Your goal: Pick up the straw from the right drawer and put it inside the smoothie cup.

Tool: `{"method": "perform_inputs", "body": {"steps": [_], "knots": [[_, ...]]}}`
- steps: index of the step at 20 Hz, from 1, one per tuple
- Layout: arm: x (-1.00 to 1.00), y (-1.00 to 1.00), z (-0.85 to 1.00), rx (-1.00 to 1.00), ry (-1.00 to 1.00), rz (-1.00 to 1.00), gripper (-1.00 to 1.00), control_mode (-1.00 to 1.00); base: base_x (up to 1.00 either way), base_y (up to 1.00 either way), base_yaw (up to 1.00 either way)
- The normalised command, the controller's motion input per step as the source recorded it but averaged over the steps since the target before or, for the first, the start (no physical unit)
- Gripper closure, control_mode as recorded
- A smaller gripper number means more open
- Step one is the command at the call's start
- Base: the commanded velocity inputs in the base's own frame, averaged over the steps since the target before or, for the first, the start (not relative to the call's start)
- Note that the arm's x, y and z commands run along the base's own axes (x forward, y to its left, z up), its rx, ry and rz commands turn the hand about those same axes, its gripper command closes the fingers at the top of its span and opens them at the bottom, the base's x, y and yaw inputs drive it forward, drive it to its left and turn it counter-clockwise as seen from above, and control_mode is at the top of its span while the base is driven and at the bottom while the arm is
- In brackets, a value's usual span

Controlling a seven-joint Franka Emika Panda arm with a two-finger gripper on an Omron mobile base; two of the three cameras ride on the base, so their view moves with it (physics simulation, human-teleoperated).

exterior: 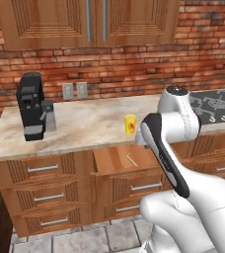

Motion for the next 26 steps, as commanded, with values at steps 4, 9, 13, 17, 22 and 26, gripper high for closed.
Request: {"method": "perform_inputs", "body": {"steps": [4,9,13,17,22,26], "knots": [[0.31,-0.21,-0.27,0.00,0.00,0.00,-1.00,-1.00,0.00,0.00,0.00],[0.51,-0.10,-0.52,0.00,0.03,0.00,-1.00,-1.00,0.00,0.00,0.00],[0.55,-0.14,-0.61,0.00,0.05,0.00,-1.00,-1.00,0.00,0.00,0.00],[0.51,-0.17,-0.58,0.00,0.03,0.00,-1.00,-1.00,0.00,0.00,0.00],[0.47,-0.07,-0.52,0.00,0.03,0.00,-1.00,-1.00,0.00,0.00,0.00],[0.45,0.00,-0.49,0.00,0.05,0.00,-1.00,-1.00,0.00,0.00,0.00]]}}
